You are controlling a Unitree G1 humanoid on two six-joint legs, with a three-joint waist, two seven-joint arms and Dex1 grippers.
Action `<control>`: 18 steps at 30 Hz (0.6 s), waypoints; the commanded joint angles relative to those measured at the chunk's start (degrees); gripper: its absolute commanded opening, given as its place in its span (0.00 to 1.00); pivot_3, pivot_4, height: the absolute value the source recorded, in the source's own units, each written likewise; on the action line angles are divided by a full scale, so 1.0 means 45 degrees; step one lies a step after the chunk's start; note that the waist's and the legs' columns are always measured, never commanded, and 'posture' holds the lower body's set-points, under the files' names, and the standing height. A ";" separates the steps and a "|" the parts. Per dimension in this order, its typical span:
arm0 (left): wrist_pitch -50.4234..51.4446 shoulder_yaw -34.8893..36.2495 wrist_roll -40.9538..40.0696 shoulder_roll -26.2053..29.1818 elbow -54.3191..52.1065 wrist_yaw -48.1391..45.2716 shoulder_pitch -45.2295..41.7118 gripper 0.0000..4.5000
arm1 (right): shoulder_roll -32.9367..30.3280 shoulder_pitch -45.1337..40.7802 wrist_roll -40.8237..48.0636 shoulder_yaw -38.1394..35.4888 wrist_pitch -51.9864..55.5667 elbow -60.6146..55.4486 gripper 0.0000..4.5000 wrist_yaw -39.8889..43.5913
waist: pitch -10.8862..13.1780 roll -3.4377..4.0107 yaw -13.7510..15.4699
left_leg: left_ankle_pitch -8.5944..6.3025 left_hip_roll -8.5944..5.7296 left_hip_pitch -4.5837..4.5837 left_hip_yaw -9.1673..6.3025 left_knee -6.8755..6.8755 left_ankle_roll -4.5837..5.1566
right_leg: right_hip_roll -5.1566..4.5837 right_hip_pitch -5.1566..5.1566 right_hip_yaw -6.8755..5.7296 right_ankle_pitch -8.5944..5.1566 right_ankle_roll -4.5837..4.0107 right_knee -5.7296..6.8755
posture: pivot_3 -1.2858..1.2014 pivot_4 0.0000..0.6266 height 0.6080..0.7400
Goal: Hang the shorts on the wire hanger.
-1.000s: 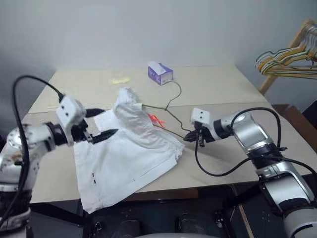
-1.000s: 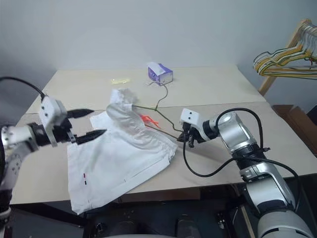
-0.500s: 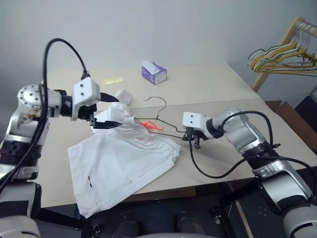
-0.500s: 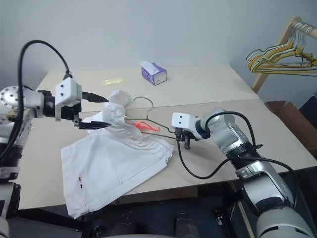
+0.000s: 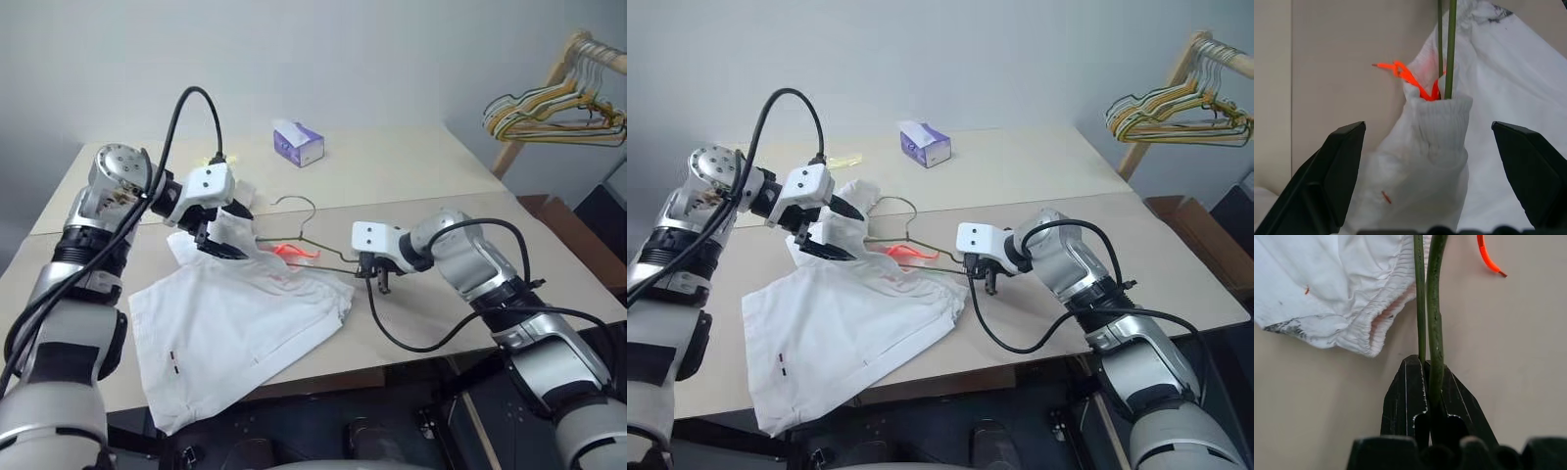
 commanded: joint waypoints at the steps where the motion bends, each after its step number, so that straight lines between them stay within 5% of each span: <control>1: -0.0241 -0.0220 0.0054 -0.0225 0.0580 -0.0076 -0.0632 0.86 | 0.0073 -0.0677 0.0030 -0.0218 0.0237 -0.0533 0.00 0.0111 | 0.0001 0.0000 0.0003 | 0.0000 0.0000 0.0000 0.0000 0.0001 0.0000 | 0.0000 -0.0006 0.0000 -0.0001 0.0000 0.0000 | 0.51 0.00 1.00; 13: -0.0767 0.0157 0.0891 -0.0774 0.1792 -0.0004 -0.0898 0.02 | 0.0052 -0.0604 0.0036 -0.0074 0.0551 -0.1025 0.00 0.0137 | 0.0000 0.0001 0.0006 | -0.0001 0.0001 -0.0007 0.0001 0.0009 0.0002 | 0.0000 -0.0013 0.0001 0.0000 -0.0002 0.0013 | 0.51 0.00 1.00; 18: -0.1339 0.0307 0.1123 -0.0768 0.1685 0.0385 -0.0805 0.00 | 0.0201 -0.0522 0.0255 -0.0206 0.0620 -0.1153 0.00 0.0043 | 0.0000 0.0000 0.0004 | -0.0001 0.0002 -0.0011 0.0000 0.0010 0.0002 | 0.0000 -0.0013 0.0001 0.0000 -0.0002 0.0011 | 0.51 0.00 1.00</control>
